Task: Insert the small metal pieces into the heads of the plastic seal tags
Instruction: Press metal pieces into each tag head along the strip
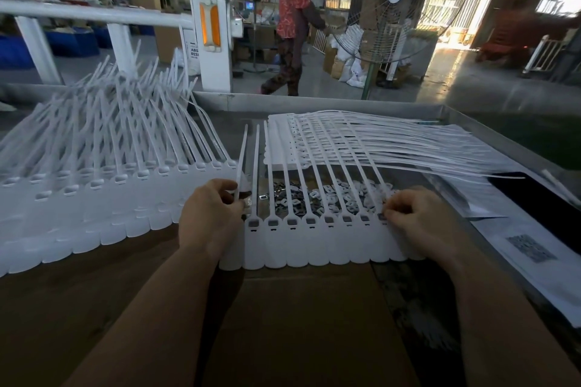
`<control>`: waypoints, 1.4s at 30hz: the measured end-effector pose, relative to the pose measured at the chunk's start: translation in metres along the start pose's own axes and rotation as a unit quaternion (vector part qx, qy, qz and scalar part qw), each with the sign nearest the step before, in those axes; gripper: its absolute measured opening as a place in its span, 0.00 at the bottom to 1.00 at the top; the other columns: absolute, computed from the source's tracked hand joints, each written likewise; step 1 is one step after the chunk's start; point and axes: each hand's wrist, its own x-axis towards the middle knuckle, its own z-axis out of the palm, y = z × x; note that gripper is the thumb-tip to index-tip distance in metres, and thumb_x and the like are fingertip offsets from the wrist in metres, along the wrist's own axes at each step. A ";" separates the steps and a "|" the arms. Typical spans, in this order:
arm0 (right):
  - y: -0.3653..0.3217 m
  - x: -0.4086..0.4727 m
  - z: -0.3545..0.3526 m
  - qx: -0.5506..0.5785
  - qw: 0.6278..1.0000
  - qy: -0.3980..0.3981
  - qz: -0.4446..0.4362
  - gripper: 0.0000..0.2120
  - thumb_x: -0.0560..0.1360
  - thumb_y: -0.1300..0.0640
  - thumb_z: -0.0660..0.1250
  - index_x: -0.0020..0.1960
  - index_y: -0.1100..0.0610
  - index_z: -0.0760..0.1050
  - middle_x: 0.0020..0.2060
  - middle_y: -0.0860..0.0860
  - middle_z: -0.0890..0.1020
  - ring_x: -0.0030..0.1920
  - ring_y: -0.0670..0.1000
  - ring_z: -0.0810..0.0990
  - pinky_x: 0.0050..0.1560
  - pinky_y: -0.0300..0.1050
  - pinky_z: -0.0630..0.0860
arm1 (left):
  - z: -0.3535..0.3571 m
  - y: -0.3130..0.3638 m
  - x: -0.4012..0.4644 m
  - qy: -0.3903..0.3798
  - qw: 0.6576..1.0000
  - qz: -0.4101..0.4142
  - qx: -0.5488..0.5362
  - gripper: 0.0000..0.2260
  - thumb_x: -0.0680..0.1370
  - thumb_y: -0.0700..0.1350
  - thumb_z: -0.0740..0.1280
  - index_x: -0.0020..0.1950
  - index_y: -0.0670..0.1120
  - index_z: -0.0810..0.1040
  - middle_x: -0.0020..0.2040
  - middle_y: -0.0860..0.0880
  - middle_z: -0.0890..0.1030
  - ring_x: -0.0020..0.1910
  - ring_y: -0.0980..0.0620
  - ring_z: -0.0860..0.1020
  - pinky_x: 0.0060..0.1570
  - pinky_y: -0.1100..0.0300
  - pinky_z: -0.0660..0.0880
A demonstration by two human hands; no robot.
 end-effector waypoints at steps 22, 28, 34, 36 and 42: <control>-0.001 0.003 0.010 0.128 0.983 0.135 0.003 0.04 0.72 0.62 0.69 0.41 0.53 0.81 0.38 0.46 0.80 0.39 0.43 0.77 0.36 0.33 0.69 | 0.000 0.001 0.001 0.003 1.000 -0.006 -0.001 0.16 0.75 0.43 0.68 0.63 0.46 0.75 0.53 0.46 0.80 0.45 0.53 0.74 0.44 0.60 0.71; -0.034 0.005 0.026 0.016 0.989 0.102 -0.107 0.03 0.73 0.60 0.69 0.45 0.54 0.81 0.45 0.47 0.77 0.49 0.48 0.75 0.52 0.40 0.72 | 0.000 0.002 0.001 0.000 1.000 -0.005 -0.010 0.16 0.75 0.43 0.68 0.62 0.45 0.75 0.54 0.46 0.80 0.46 0.54 0.74 0.46 0.60 0.72; -0.080 0.015 0.045 -0.039 0.981 0.040 -0.186 0.07 0.74 0.55 0.68 0.51 0.53 0.80 0.52 0.49 0.76 0.57 0.48 0.71 0.59 0.40 0.65 | 0.000 0.004 -0.001 -0.003 1.000 -0.007 -0.009 0.16 0.75 0.43 0.68 0.62 0.45 0.75 0.54 0.46 0.80 0.47 0.52 0.75 0.46 0.59 0.73; -0.091 0.019 0.056 -0.057 0.979 0.025 -0.193 0.10 0.75 0.52 0.66 0.54 0.53 0.79 0.53 0.50 0.75 0.57 0.48 0.71 0.60 0.43 0.66 | -0.001 0.005 -0.001 -0.007 1.000 -0.011 -0.013 0.16 0.75 0.43 0.68 0.62 0.45 0.75 0.54 0.45 0.80 0.48 0.50 0.77 0.46 0.57 0.74; -0.105 0.033 0.079 -0.110 0.982 0.014 -0.151 0.16 0.76 0.55 0.60 0.63 0.51 0.74 0.58 0.52 0.70 0.61 0.52 0.68 0.62 0.51 0.65 | -0.001 0.005 -0.002 -0.008 1.000 -0.011 -0.015 0.16 0.75 0.43 0.68 0.62 0.46 0.75 0.53 0.46 0.81 0.48 0.50 0.78 0.50 0.54 0.76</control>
